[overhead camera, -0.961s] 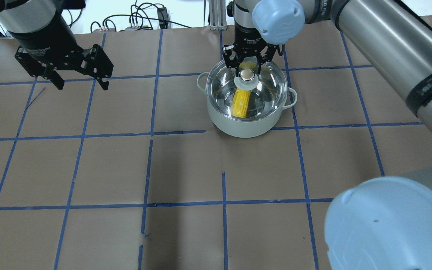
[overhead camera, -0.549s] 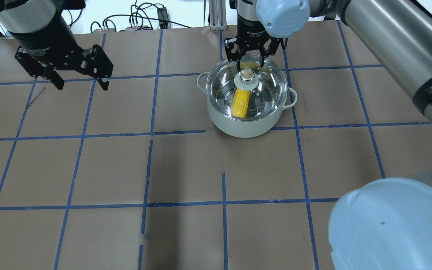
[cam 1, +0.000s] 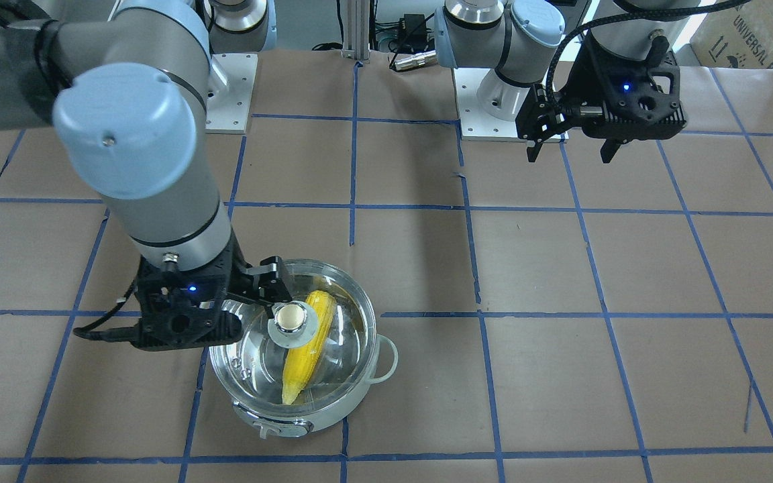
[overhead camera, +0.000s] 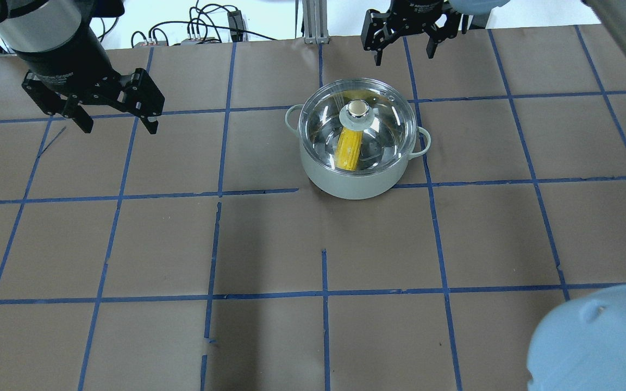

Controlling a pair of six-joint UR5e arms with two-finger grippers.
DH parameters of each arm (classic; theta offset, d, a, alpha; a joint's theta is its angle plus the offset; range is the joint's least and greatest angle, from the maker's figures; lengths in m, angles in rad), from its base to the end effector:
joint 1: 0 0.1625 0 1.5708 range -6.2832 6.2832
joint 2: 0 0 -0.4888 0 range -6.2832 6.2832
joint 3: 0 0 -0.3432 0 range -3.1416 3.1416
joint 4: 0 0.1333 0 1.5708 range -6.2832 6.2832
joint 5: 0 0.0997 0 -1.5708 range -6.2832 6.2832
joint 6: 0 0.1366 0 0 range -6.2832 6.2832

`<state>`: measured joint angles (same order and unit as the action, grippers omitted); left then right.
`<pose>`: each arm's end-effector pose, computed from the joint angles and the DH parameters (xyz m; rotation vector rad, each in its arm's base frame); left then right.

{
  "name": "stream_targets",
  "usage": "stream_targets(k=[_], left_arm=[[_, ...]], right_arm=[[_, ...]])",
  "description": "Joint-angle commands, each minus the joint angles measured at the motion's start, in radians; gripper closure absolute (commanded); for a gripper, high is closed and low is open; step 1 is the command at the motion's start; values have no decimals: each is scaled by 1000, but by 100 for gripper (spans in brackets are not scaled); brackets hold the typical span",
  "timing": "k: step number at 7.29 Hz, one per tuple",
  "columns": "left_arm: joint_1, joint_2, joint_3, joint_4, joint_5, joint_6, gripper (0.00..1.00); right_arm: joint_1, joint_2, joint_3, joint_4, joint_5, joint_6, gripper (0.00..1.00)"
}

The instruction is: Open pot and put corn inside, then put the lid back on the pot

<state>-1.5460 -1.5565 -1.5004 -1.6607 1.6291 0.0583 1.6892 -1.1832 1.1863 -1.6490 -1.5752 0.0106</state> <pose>-0.1145 -0.4369 0.5434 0.0519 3.0831 0.0118 0.2071 -0.6175 0.4852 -0.1688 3.1344 -0.1181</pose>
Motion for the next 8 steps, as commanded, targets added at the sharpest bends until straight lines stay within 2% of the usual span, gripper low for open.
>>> stream_targets(k=[1,3,4,8], left_arm=[[0,1,-1,1,0,0,0],[0,3,-4,1,0,0,0],[-2,7,-12,1,2,5,0],[-2,9,-11,2,2,6,0]], right_arm=[[-45,-99,89,2,0,-9,0],[-65,-195,256,-18,4,-6,0],[-75,-214,297,-18,3,-9,0],[-125,-223,300,-17,-3,-31,0]])
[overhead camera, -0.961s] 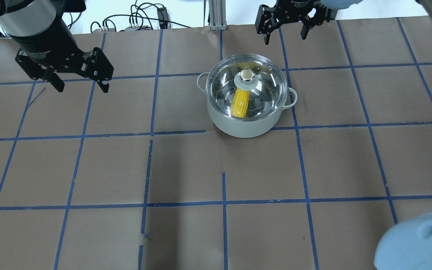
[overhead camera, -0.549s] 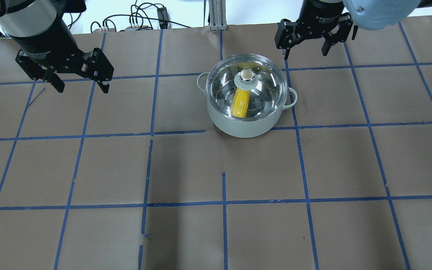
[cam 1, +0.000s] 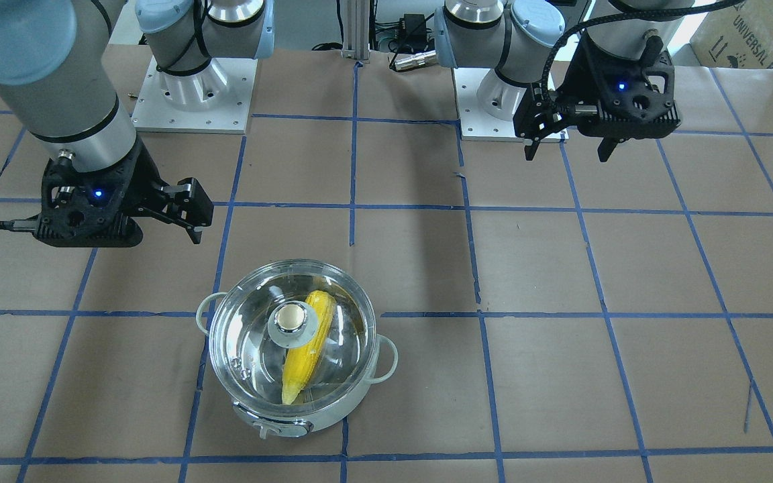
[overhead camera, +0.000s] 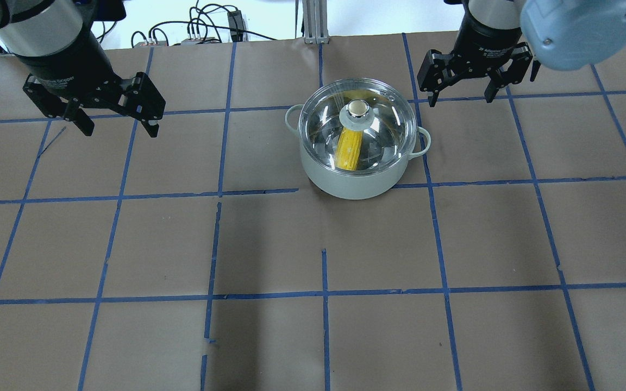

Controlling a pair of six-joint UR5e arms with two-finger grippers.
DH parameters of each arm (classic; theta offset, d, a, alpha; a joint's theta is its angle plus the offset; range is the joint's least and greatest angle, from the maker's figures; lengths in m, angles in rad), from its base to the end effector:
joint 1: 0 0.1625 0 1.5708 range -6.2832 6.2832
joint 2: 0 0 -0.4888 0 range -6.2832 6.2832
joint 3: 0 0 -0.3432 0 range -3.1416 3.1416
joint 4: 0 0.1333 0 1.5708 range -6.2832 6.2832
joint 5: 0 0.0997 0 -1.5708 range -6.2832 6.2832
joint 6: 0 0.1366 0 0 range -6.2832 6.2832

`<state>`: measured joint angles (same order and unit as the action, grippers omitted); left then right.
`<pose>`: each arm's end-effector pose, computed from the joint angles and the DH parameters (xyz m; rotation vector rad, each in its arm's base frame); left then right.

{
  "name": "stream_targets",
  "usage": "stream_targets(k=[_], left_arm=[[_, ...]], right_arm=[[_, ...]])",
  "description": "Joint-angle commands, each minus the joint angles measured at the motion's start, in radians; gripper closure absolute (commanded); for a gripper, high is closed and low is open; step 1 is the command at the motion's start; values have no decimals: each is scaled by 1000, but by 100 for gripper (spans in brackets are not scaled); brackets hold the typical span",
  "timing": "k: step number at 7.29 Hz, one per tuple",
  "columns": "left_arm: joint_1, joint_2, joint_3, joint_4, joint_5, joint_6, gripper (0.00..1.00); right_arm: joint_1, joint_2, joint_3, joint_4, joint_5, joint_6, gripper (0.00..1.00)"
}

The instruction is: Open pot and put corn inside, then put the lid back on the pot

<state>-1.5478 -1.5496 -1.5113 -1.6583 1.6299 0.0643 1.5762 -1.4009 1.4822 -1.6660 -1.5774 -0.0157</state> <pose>-0.1153 -0.4333 0.5418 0.0640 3.0821 0.0145 0.1352 -0.5256 0.4812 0.0330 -3.1347 0.0217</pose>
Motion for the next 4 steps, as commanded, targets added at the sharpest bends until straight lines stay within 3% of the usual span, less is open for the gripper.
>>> stream_targets(k=[1,4], left_arm=[[0,0,-1,0,1,0,0],[5,-6,0,57,-16,11,0]], right_arm=[[-9,-6,1,2,-1,-3,0],[-1,-7,-7,2,-3,0,0]])
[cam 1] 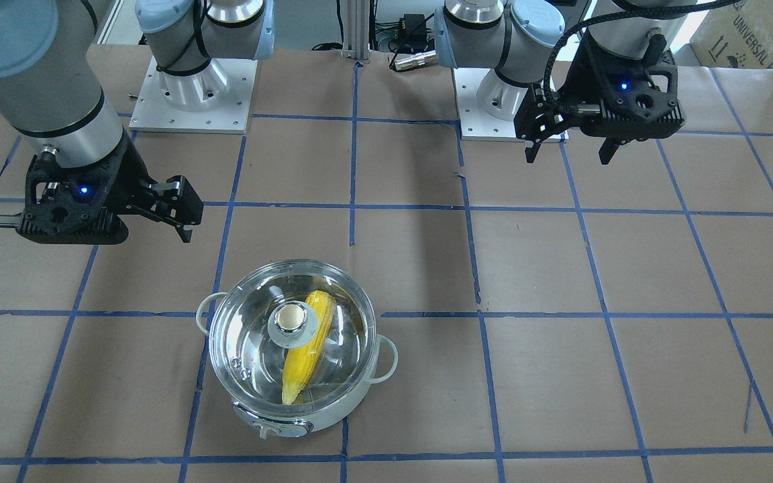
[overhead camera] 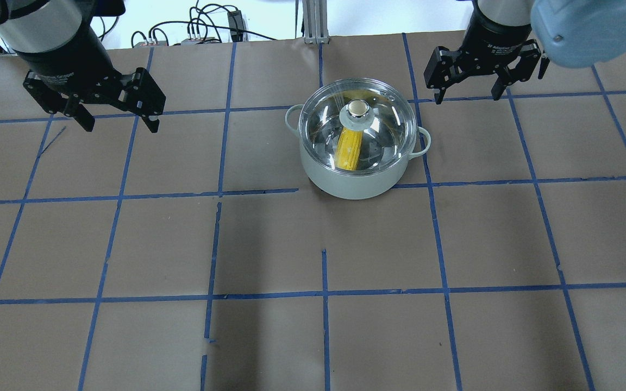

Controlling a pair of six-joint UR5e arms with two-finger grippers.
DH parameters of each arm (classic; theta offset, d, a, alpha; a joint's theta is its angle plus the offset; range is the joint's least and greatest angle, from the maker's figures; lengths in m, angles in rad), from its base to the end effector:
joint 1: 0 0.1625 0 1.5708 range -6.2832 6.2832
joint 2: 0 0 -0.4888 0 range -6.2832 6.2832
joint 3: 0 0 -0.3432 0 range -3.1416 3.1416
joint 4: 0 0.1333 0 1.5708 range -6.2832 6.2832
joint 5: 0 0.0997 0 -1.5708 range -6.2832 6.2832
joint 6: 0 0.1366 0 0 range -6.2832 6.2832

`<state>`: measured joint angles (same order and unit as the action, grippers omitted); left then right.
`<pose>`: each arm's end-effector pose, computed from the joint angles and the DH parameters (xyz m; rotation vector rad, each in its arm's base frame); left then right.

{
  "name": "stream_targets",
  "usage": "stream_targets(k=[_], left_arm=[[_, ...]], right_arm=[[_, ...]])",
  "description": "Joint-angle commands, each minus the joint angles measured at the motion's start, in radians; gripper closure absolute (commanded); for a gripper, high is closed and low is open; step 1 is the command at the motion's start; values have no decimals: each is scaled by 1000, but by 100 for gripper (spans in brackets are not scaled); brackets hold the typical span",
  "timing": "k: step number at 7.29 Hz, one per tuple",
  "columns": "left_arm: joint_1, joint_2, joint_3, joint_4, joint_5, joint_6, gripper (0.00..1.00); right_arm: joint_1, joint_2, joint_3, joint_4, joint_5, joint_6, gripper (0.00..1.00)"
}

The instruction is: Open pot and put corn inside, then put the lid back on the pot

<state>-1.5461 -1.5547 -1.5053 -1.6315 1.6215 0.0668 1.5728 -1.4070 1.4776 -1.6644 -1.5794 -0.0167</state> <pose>-0.1156 -0.4397 0.5449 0.0642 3.0892 -0.0287 0.1332 -0.5246 0.4863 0.0291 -3.1325 0.0359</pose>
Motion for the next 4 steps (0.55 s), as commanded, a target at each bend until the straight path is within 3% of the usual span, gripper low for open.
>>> stream_targets(k=[1,4], left_arm=[[4,-10,10,30,-11,7,0],[6,-19,-7,85,-9,2,0]], right_arm=[[4,-1,-2,0,2,0,0],[9,-4,-2,-1,4,9,0]])
